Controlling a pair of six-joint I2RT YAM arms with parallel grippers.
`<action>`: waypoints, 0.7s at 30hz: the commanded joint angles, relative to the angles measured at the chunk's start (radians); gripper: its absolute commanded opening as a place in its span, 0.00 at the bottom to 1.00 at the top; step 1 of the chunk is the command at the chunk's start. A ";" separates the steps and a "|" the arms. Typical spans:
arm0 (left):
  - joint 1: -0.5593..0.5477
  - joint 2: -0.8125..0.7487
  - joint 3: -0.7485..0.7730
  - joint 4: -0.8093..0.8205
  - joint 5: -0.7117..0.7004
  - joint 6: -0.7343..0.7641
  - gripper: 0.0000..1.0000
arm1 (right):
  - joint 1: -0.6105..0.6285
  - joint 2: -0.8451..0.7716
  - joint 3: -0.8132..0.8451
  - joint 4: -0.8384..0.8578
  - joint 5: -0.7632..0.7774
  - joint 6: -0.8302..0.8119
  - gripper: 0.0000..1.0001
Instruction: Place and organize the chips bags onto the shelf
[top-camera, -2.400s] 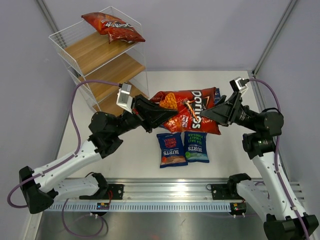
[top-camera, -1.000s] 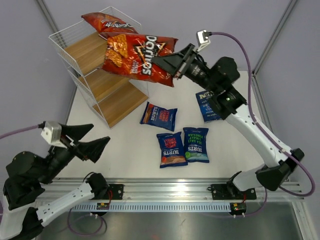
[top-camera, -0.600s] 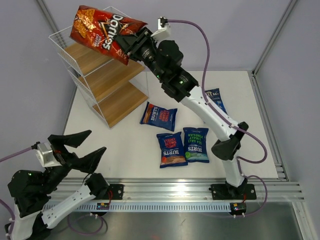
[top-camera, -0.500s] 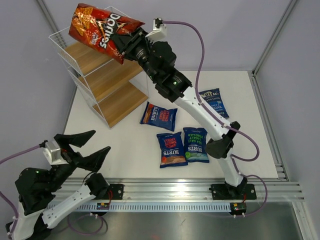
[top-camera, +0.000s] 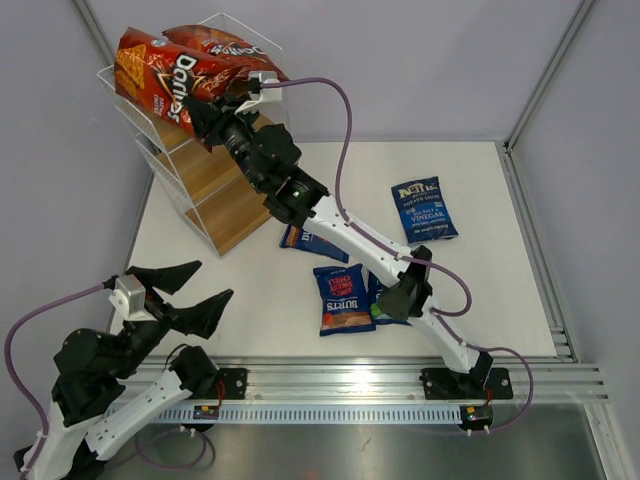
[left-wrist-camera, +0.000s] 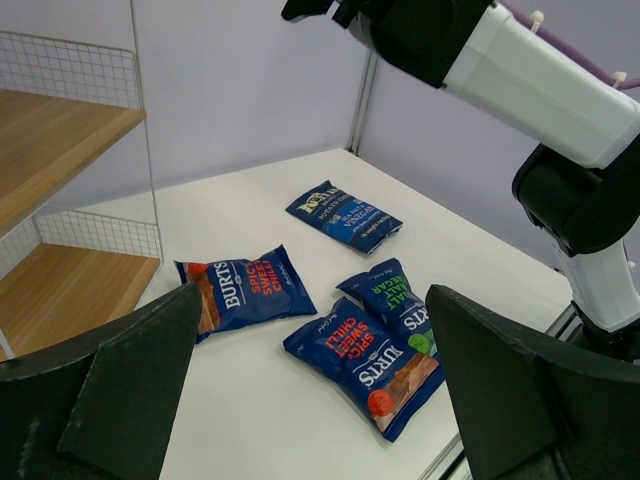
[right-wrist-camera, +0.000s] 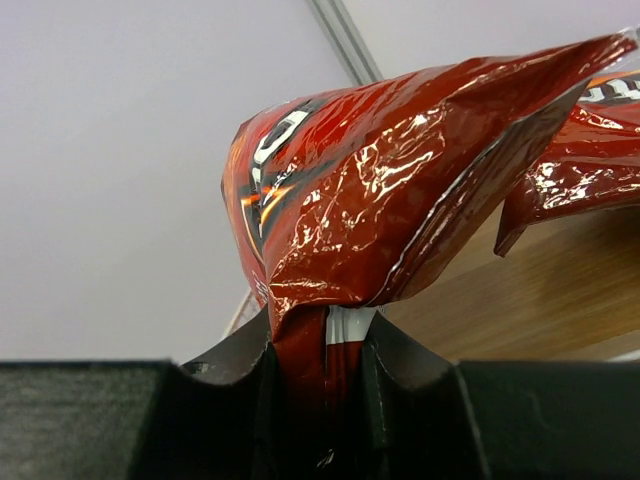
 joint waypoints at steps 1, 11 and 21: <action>0.008 -0.158 -0.010 0.042 0.019 -0.010 0.99 | 0.000 0.025 0.051 0.207 0.044 -0.168 0.18; 0.026 -0.161 -0.011 0.050 0.043 -0.015 0.99 | 0.001 0.101 0.083 0.296 0.029 -0.254 0.18; 0.052 -0.161 -0.013 0.051 0.075 -0.017 0.99 | 0.009 0.158 0.095 0.340 -0.028 -0.303 0.37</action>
